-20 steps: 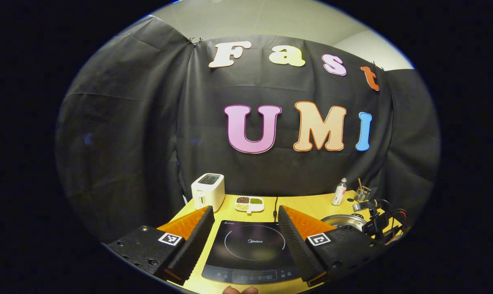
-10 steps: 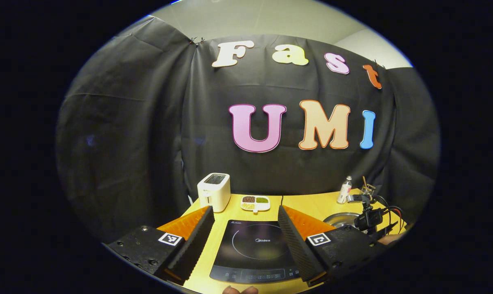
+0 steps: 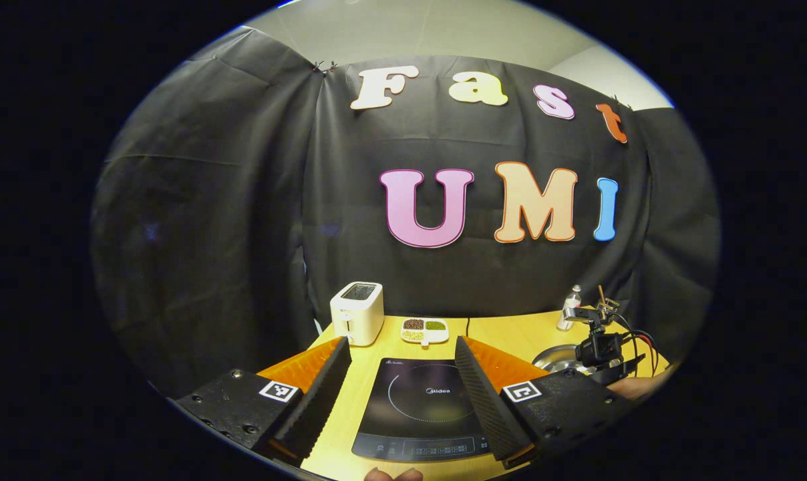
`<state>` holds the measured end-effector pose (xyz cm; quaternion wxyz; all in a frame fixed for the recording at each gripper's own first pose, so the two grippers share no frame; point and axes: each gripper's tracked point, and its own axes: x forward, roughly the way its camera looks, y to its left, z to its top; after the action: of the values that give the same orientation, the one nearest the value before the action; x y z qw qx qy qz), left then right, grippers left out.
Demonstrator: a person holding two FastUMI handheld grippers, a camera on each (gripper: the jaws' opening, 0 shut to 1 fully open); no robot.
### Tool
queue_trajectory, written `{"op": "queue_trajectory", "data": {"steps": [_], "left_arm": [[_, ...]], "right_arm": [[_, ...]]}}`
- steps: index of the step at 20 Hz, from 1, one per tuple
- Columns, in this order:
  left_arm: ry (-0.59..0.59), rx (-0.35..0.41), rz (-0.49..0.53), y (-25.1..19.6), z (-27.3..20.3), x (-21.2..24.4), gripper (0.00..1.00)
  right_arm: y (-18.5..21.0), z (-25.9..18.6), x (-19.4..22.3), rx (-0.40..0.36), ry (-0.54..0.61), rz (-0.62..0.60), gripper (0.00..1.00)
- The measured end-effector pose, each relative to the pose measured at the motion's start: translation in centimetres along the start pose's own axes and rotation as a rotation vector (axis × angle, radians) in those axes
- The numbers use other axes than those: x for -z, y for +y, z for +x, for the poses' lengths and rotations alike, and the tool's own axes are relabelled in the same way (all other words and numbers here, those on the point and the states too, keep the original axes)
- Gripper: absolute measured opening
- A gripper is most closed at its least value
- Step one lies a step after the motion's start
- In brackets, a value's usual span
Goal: First push the handle of the pot to place it horizontally, then grasp the pot with both hands and set it on the induction cooktop.
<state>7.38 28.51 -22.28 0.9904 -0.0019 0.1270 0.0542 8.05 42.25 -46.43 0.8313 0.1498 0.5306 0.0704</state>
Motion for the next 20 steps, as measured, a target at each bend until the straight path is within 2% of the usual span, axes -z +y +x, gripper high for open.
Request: {"op": "queue_trajectory", "data": {"steps": [3,7,8,9,12,13,16,19,20], "left_arm": [[0.005,0.022,0.003,-1.1,0.1,0.0,0.96],[0.024,0.086,0.0,-3.8,1.0,0.5,0.96],[0.038,0.106,-0.001,-4.8,1.3,1.0,0.92],[0.053,0.125,-0.002,-5.7,1.5,1.3,0.96],[0.099,0.189,-0.002,-9.0,2.2,2.5,0.96],[0.121,0.209,0.012,-10.2,2.4,3.2,0.93],[0.176,0.25,0.033,-13.2,3.8,4.9,0.96],[0.26,0.272,0.009,-16.3,5.0,7.5,0.96],[0.291,0.266,0.011,-17.0,5.4,8.6,0.96]], "right_arm": [[-0.8,-0.9,-1.1,0.0,-0.037,-0.024,0.02],[-4.2,-2.4,-2.9,0.065,-0.101,-0.064,0.03],[-5.1,-2.8,-3.6,0.073,-0.124,-0.073,0.02],[-6.0,-3.3,-3.9,0.088,-0.138,-0.081,0.03],[-10.2,-4.8,-5.2,0.169,-0.18,-0.14,0.18],[-11.5,-5.3,-5.6,0.195,-0.193,-0.156,0.23],[-14.6,-6.0,-6.5,0.209,-0.208,-0.173,0.61],[-18.0,-6.6,-8.2,0.232,-0.228,-0.192,0.74],[-19.0,-6.7,-8.7,0.235,-0.227,-0.193,0.82]]}}
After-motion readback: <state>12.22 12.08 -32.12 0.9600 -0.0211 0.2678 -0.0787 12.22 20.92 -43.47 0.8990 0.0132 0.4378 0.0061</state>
